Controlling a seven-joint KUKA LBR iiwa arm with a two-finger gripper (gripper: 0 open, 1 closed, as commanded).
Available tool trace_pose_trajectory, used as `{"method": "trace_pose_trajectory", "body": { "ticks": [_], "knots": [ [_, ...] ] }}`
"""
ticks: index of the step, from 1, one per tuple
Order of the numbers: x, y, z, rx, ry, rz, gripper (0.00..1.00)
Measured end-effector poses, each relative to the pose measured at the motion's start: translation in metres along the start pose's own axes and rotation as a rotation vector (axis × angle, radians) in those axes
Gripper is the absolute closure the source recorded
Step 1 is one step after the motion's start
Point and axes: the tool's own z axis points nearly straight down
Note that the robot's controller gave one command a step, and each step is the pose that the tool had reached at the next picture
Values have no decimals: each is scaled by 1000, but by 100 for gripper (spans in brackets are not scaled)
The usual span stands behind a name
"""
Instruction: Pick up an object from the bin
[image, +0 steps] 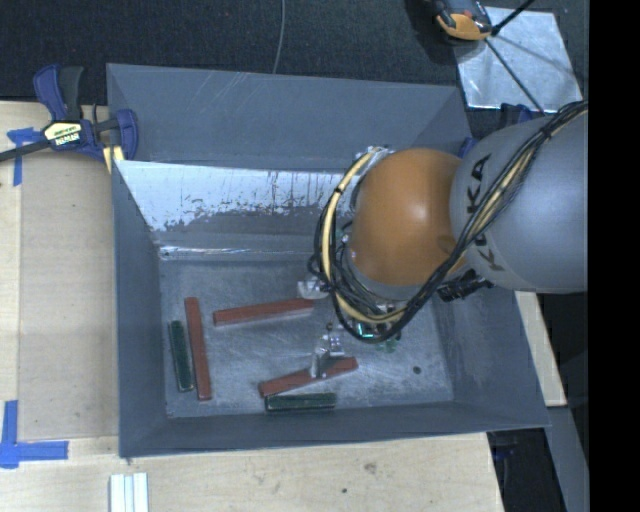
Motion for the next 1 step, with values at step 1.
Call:
{"method": "trace_pose_trajectory", "body": {
  "ticks": [1],
  "knots": [
    [-2, 0, -4, -1, -8, 2, 0]
  ]
}}
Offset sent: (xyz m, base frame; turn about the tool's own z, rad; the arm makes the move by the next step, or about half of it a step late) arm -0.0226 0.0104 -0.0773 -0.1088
